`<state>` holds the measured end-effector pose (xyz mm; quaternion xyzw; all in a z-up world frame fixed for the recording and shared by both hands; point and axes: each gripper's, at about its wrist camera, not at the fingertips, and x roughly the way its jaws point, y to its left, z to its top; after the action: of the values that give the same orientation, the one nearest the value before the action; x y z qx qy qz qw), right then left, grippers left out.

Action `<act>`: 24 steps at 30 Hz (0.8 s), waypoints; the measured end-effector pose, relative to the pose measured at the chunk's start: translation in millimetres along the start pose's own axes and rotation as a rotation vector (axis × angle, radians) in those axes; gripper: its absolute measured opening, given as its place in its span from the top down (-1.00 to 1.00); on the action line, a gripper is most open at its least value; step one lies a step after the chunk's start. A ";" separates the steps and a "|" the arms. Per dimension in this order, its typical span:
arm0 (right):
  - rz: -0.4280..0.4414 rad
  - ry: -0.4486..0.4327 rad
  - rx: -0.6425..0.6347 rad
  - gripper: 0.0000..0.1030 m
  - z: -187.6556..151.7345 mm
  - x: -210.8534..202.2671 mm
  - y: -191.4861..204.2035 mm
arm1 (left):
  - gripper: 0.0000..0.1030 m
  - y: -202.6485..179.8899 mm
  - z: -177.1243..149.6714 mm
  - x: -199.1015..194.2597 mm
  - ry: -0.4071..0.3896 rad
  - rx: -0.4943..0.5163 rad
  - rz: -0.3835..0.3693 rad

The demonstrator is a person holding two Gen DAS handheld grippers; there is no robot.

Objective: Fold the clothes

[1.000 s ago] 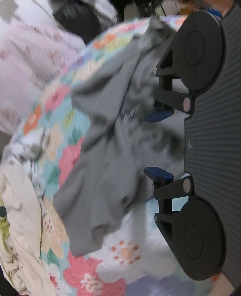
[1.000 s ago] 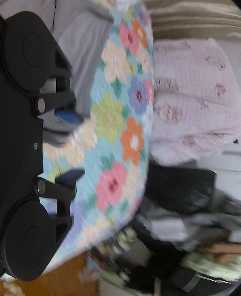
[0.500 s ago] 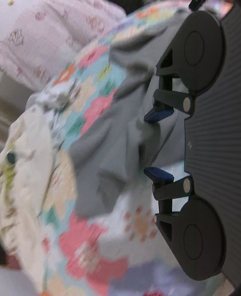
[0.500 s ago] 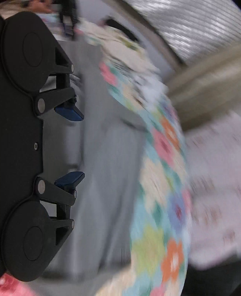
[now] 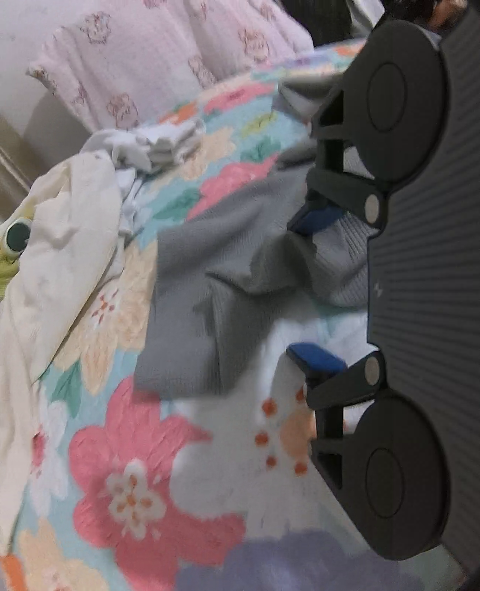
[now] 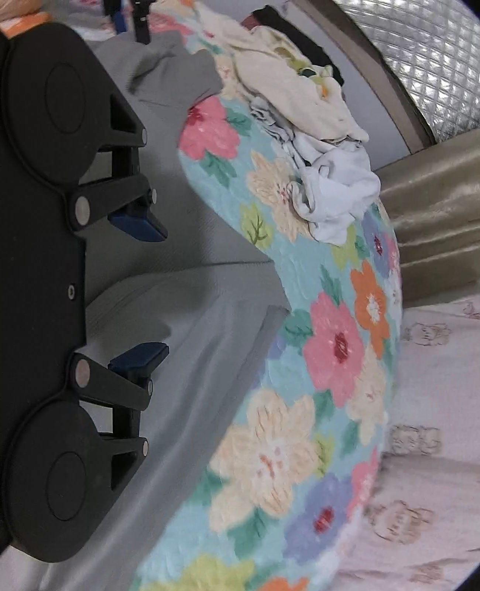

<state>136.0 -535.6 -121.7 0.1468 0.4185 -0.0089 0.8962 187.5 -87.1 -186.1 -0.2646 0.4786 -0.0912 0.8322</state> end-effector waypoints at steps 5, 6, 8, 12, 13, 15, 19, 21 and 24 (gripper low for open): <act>-0.037 0.037 -0.060 0.49 -8.8 33.1 10.5 | 0.22 -29.9 -12.2 15.2 0.031 0.191 0.034; -0.070 0.026 -0.087 0.92 -13.4 33.6 14.0 | 0.81 -40.7 -17.4 16.5 0.028 0.270 0.061; -0.103 -0.064 -0.118 0.93 -22.2 15.0 19.2 | 0.82 -50.3 -22.9 13.1 0.008 0.331 0.067; -0.182 -0.246 -0.180 0.93 -36.7 -46.6 25.4 | 0.83 -65.8 -25.2 -14.8 -0.125 0.414 0.084; -0.192 -0.260 -0.181 0.93 -37.8 -60.6 23.0 | 0.83 -68.4 -24.1 -21.5 -0.136 0.414 0.065; -0.194 -0.274 -0.181 0.93 -42.0 -88.9 14.7 | 0.84 -74.1 -26.1 -31.7 -0.159 0.430 0.055; -0.151 -0.238 -0.113 0.93 -68.5 -109.8 -10.1 | 0.84 -88.1 -34.5 -36.9 -0.187 0.527 0.093; -0.162 -0.180 -0.107 0.93 -81.4 -99.2 -22.0 | 0.85 -98.8 -36.1 -37.2 -0.190 0.597 0.107; -0.211 -0.183 -0.136 0.93 -61.5 -92.8 -33.5 | 0.86 -114.3 -22.1 -33.5 -0.199 0.679 0.115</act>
<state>25.1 -561.0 -97.7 0.0398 0.3478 -0.0881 0.9326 162.8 -177.8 -109.6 0.0467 0.3519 -0.1718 0.9190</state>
